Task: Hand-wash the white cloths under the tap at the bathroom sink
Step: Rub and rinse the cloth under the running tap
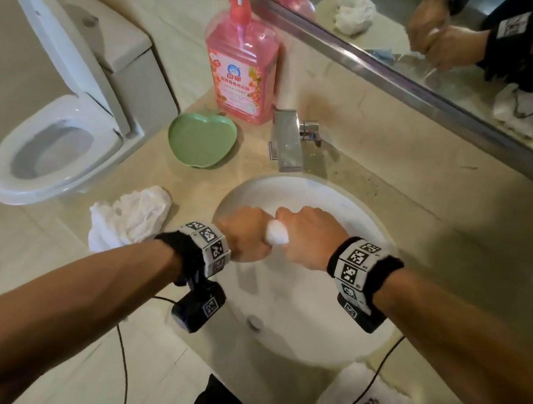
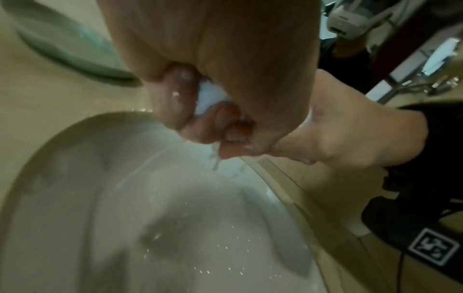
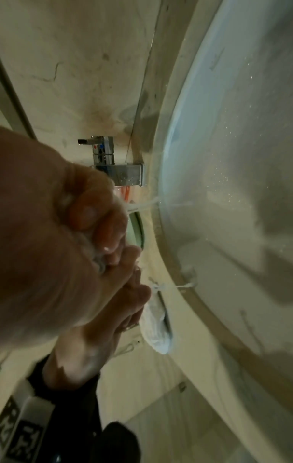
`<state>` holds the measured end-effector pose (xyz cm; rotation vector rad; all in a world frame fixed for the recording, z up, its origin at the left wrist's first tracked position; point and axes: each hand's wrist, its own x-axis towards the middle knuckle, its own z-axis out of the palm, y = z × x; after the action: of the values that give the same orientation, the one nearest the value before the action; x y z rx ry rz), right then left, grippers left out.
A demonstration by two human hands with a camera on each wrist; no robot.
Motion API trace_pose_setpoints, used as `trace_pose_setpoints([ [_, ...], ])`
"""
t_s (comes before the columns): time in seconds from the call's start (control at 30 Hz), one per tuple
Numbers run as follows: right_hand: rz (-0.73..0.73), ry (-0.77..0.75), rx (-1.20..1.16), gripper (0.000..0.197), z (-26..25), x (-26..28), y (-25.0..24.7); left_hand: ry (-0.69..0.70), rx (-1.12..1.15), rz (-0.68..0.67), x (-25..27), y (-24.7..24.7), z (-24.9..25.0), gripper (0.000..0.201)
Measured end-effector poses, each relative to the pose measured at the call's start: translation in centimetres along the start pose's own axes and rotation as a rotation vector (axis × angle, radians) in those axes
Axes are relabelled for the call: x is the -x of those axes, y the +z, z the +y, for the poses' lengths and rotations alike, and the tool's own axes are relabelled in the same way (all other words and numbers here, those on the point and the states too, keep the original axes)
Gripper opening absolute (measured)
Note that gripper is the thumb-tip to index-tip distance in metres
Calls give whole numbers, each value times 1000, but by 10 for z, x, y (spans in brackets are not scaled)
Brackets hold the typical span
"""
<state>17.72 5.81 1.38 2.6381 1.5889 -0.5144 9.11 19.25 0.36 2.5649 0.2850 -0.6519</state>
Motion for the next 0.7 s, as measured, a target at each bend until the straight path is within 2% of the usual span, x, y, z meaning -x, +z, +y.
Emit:
trace_pose_setpoints([
  [0.1, -6, -61, 102, 34, 2, -9, 6, -9, 71, -31, -5, 9, -6, 18],
  [0.17, -6, -88, 132, 34, 5, -16, 8, -10, 150, -22, -8, 10, -10, 8],
  [0.33, 25, -67, 91, 35, 12, -20, 14, -5, 208, -35, -17, 2, -11, 9],
  [0.43, 71, 27, -106, 38, 21, -18, 5, 8, 154, -8, -21, -14, -7, 31],
  [0.5, 81, 96, -273, 43, 28, -14, -3, 46, 158, -42, -21, -33, -3, 45],
  [0.57, 111, 137, -384, 46, 34, -7, -13, 80, 334, -50, -16, -54, 1, 41],
  [0.63, 165, 146, -475, 50, 37, 2, -24, 128, 515, 69, -5, -70, 3, 30],
  [0.7, 197, 141, -602, 53, 36, 10, -33, 139, 632, 243, 6, -81, 5, 33],
])
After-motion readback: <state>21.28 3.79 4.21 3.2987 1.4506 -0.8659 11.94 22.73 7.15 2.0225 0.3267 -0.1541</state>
